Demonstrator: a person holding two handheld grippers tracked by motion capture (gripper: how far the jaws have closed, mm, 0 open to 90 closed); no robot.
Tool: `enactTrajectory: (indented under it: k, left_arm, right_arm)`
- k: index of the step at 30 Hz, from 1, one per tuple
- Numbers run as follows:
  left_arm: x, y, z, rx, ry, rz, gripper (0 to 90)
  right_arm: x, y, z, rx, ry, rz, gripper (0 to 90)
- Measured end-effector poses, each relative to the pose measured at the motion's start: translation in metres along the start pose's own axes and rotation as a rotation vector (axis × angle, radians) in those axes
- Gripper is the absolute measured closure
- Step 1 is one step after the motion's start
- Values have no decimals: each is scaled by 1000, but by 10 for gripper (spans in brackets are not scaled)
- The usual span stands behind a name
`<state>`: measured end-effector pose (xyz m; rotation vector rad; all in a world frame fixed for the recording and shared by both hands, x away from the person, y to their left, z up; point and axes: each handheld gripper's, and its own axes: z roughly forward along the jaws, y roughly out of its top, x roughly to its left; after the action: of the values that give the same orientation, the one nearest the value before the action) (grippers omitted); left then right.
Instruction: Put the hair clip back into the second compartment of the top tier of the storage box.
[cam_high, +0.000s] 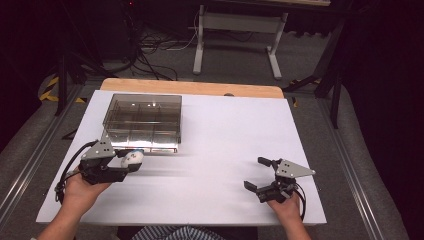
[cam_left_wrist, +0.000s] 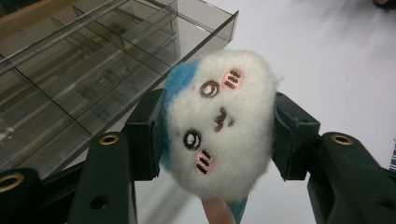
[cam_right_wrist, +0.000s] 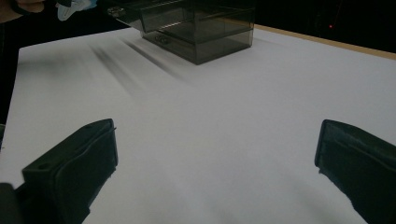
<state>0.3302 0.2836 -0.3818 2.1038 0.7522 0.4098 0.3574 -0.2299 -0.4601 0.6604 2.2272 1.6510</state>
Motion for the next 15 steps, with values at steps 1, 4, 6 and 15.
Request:
enactTrajectory:
  k: [1, 4, 6, 15]
  left_arm:
    - [0, 1, 0, -3, 5, -1, 456]
    - [1, 5, 0, -4, 3, -2, 455]
    - [2, 7, 0, -8, 10, 0, 456]
    - [5, 13, 1, -12, 21, -5, 456]
  right_arm:
    - [0, 0, 0, 1, 1, 0, 0]
    - [0, 0, 0, 1, 1, 0, 0]
    - [0, 0, 0, 2, 0, -1, 0]
    - [0, 0, 0, 2, 1, 0, 0]
